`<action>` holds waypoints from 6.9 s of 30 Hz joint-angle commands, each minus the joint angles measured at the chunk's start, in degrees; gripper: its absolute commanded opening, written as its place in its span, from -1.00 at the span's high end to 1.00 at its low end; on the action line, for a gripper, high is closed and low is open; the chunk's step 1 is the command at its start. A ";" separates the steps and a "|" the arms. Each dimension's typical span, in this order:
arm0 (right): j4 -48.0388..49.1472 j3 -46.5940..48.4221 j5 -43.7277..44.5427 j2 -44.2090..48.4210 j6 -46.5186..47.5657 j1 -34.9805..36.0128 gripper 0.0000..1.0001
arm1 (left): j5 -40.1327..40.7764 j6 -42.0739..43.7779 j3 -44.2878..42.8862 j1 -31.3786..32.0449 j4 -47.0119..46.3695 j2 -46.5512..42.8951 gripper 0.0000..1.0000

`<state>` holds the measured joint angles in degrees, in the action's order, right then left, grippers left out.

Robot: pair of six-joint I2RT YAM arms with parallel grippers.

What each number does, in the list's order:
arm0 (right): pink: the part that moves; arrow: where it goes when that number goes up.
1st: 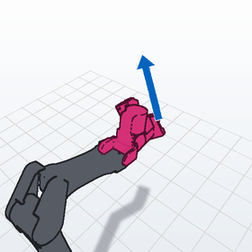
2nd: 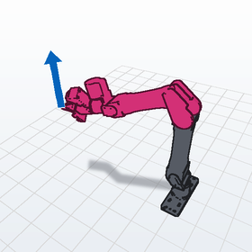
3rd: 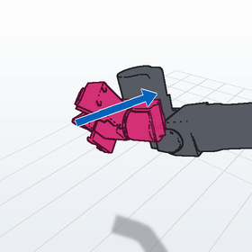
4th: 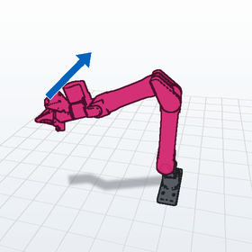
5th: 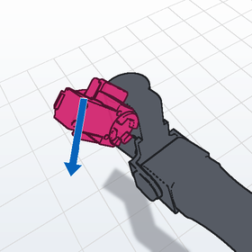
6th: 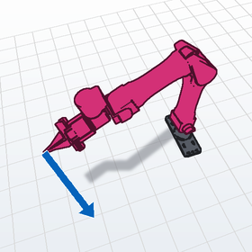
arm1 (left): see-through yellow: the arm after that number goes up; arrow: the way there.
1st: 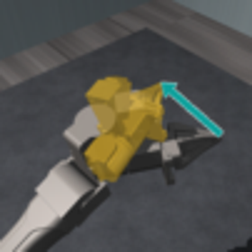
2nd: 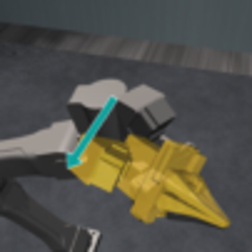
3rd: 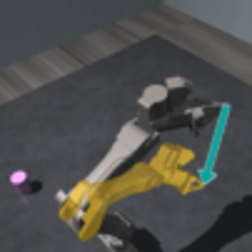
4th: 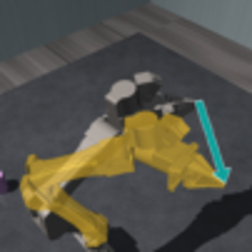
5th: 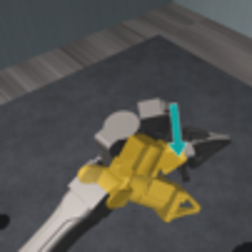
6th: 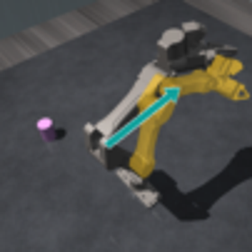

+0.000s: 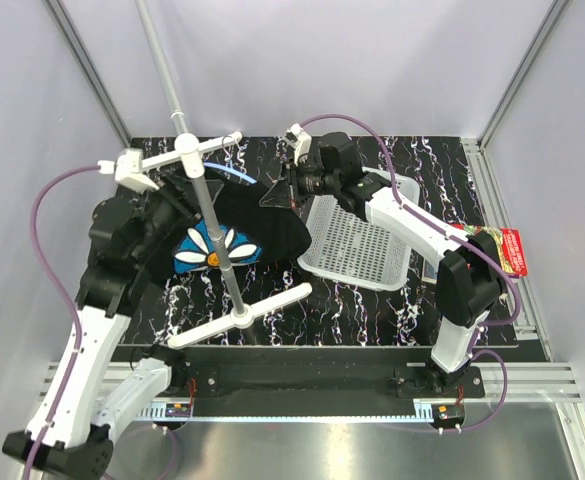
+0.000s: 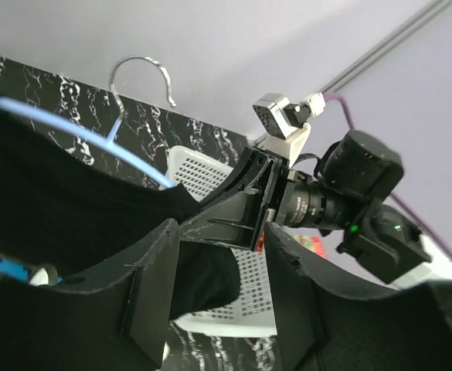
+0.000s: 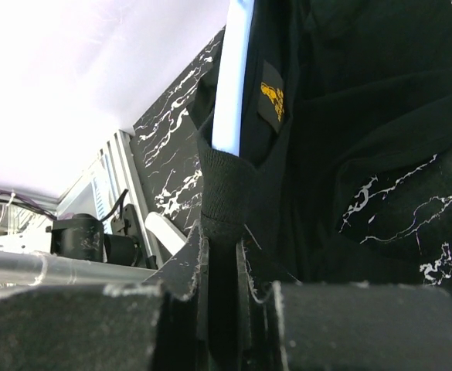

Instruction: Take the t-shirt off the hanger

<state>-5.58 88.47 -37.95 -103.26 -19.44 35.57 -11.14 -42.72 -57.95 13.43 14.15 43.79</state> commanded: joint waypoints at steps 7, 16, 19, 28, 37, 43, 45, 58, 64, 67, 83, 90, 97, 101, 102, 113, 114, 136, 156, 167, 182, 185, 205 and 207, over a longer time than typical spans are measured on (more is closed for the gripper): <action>0.84 4.70 -4.14 1.57 -0.25 -0.06 1.00 | 17.26 22.67 -2.08 6.52 -5.10 5.34 0.10; 0.49 5.66 -9.68 1.31 0.37 -0.06 1.00 | 9.92 16.73 -2.08 1.44 -6.16 9.64 -0.03; 0.57 6.02 -11.34 1.40 -0.07 0.02 1.00 | 4.48 11.11 1.07 -3.56 -9.99 9.13 0.02; 0.40 6.98 -13.37 0.87 -0.77 0.81 1.00 | -9.43 10.72 1.35 -6.66 -16.52 12.28 0.09; -0.57 7.51 -14.25 1.13 -0.51 2.31 1.00 | -6.44 12.48 0.83 -5.79 -15.74 14.74 -0.04; -1.09 7.60 -14.78 2.45 -0.60 3.36 1.00 | -3.19 15.30 -1.11 -4.47 -14.85 17.47 0.17; -1.45 7.51 -14.95 2.89 -0.07 3.54 1.00 | -3.28 15.65 -1.46 -4.38 -14.86 17.64 0.34; -3.64 7.69 -12.50 4.12 0.37 4.95 1.00 | -1.09 16.79 -0.76 -2.62 -14.33 16.51 1.00; -7.86 4.63 -5.47 6.49 -0.60 4.95 0.11 | 10.16 13.72 -4.27 -2.62 -6.52 13.08 1.00; -8.21 -0.37 -0.91 9.74 0.72 4.95 -0.53 | 14.29 12.75 -5.76 -2.62 -3.70 11.15 1.00; 0.04 -17.53 6.67 18.71 1.25 4.95 -0.66 | 28.53 5.90 -5.77 -2.80 7.03 1.39 1.00; 8.21 -21.57 4.38 19.59 -0.42 4.95 0.00 | 30.29 1.68 -3.49 -2.80 7.38 -2.74 1.00; 8.84 -21.05 6.31 19.41 -3.40 4.95 0.91 | 32.66 -0.17 -1.12 -2.80 7.21 -6.08 1.00; 8.57 -21.93 14.12 21.35 -6.48 4.95 1.00 | 37.23 -2.54 3.54 -2.80 5.55 -10.99 1.00; 8.49 -22.28 15.88 21.78 -8.66 4.95 1.00 | 37.94 -2.72 4.51 -2.80 5.10 -12.05 1.00; 7.34 -28.07 35.75 26.18 -20.71 3.63 1.00 | 47.96 -1.76 7.07 -2.80 6.76 -19.97 1.00; 7.26 -28.52 36.63 26.53 -22.38 3.19 1.00 | 48.57 -1.67 6.63 -2.80 7.29 -20.84 1.00; 9.89 -41.17 34.44 31.36 -33.64 -9.29 1.00 | 61.67 -0.35 7.42 -2.80 12.30 -30.25 1.00; 12.36 -43.65 32.16 34.98 -39.79 -15.53 1.00 | 64.05 1.41 4.78 -2.80 13.27 -31.57 1.00; 14.11 -47.33 31.01 36.99 -46.03 -19.13 1.00 | 65.54 1.23 3.38 -2.80 14.32 -31.83 1.00; 16.22 -46.02 24.77 33.39 -46.65 -22.04 1.00 | 72.13 3.34 3.55 -2.71 14.85 -35.79 1.00; 16.31 -45.40 23.45 32.16 -46.83 -22.21 1.00 | 73.53 4.40 3.46 -2.71 15.11 -36.85 1.00; 14.81 -21.25 2.63 18.90 -26.17 -13.70 1.00 | 56.67 6.15 -1.80 -2.62 10.20 -19.64 1.00; 14.90 -17.21 0.43 15.47 -26.96 -10.80 1.00 | 53.77 7.29 -4.35 -2.62 9.23 -14.99 1.00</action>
<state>9.56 63.42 -38.11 -83.46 -51.27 22.39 40.14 -43.31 -55.68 12.12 30.83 22.48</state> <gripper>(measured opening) 0.010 0.145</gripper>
